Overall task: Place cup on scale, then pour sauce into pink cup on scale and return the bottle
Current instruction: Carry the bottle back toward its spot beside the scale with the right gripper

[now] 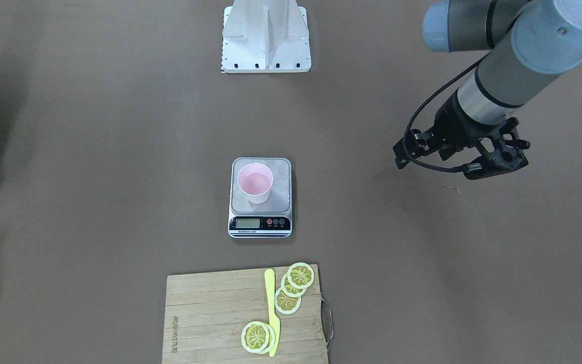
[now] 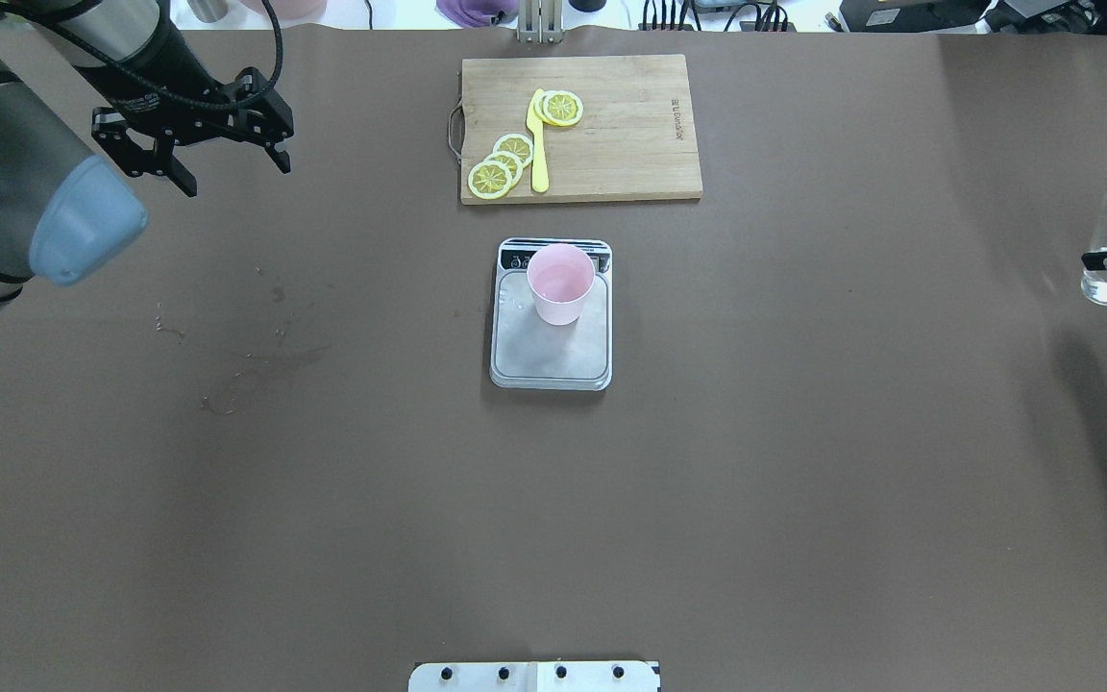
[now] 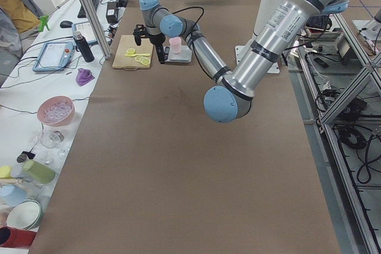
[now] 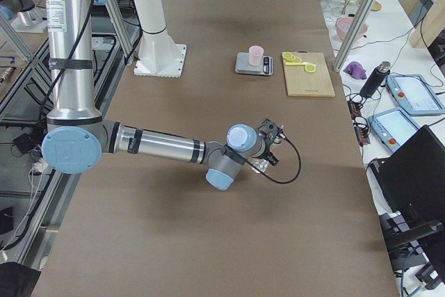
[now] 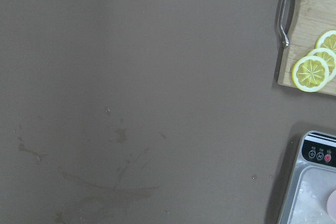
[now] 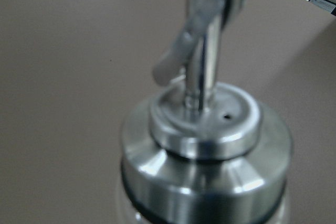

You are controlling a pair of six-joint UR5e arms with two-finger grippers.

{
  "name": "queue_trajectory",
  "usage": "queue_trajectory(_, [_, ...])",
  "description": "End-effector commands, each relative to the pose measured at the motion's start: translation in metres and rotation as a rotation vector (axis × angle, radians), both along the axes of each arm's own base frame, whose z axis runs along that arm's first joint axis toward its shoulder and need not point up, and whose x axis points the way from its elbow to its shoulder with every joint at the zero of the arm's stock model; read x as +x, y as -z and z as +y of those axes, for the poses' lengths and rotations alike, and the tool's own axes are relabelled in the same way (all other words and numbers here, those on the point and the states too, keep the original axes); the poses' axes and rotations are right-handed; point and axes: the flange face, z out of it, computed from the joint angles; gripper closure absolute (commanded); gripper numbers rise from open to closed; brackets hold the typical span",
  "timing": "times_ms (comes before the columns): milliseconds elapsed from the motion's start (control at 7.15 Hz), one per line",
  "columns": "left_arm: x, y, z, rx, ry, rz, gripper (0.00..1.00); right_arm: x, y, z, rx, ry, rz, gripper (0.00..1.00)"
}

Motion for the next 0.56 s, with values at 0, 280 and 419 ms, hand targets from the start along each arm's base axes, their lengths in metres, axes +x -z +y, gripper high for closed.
queue_trajectory(0, [-0.001, 0.002, 0.002, -0.002, 0.002, 0.000, 0.02, 0.010, -0.021, 0.010, 0.013, -0.017, -0.008, 1.00])
queue_trajectory(280, [-0.002, 0.008, 0.004, -0.011, 0.000, -0.005, 0.02, 0.018, -0.025, 0.022, -0.004, -0.057, -0.053, 1.00])
queue_trajectory(419, [-0.002, 0.009, 0.005, -0.007, 0.000, -0.003, 0.02, 0.019, -0.018, 0.026, -0.051, -0.103, -0.135, 1.00])
